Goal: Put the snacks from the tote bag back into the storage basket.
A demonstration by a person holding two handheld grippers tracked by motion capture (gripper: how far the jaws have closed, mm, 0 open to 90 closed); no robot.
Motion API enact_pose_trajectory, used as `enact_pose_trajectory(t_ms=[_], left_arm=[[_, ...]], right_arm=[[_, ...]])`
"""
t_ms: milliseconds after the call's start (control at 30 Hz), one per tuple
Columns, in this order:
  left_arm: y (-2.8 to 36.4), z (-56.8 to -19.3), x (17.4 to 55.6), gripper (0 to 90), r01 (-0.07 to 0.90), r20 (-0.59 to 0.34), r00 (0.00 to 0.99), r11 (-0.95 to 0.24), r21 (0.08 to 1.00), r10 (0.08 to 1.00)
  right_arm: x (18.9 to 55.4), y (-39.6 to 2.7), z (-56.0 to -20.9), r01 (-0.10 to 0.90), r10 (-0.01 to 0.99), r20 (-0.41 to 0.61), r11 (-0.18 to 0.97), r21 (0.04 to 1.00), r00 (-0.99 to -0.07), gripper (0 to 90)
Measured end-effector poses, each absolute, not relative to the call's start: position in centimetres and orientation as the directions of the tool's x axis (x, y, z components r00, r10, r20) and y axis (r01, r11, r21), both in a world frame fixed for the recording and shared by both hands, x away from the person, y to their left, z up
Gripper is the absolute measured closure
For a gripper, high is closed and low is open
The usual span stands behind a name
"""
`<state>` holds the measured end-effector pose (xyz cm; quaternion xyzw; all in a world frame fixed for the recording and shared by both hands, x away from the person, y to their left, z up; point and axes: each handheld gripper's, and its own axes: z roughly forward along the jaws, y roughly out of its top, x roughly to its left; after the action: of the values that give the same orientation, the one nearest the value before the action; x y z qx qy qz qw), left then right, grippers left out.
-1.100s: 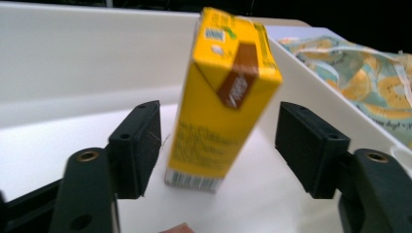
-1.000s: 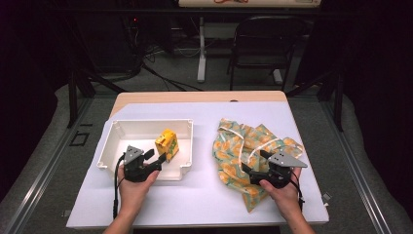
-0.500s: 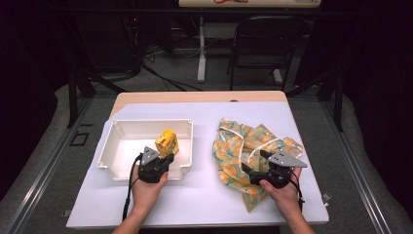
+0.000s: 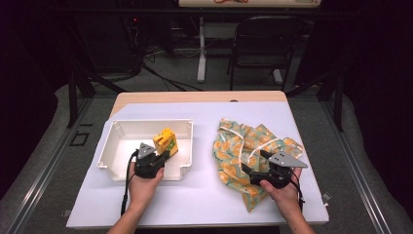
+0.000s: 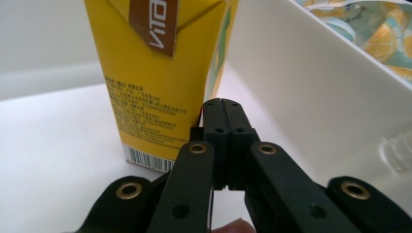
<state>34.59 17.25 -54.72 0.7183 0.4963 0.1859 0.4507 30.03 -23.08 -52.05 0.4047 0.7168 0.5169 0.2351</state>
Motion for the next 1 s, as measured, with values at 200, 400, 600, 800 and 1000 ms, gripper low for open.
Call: enact_pose_trajectory(t_ms=[200,400,600,800,1000], left_arm=[[17.9,-54.7,34.8,90.0,0.553,-0.185,0.42,-0.089,0.829,0.888],[18.1,-54.6,34.9,90.0,0.557,-0.185,0.416,-0.089,0.826,0.89],[18.5,-54.8,35.1,90.0,0.574,-0.192,0.404,-0.085,0.814,0.895],[18.9,-54.8,35.4,90.0,0.588,-0.212,0.387,-0.063,0.807,0.898],[19.3,-54.7,35.9,90.0,0.6,-0.225,0.37,-0.046,0.799,0.901]], right_arm=[[29.4,-23.3,-51.5,0.313,0.811,0.071,0.141,0.939,-0.581,13.0],[29.3,-23.9,-51.3,0.309,0.818,0.059,0.149,0.939,-0.573,13.2],[29.6,-23.9,-50.6,0.319,0.818,0.079,0.132,0.939,-0.569,13.5],[29.3,-24.2,-50.7,0.324,0.816,0.071,0.147,0.934,-0.574,13.4],[28.7,-24.7,-50.8,0.326,0.813,0.065,0.156,0.932,-0.578,13.4]])
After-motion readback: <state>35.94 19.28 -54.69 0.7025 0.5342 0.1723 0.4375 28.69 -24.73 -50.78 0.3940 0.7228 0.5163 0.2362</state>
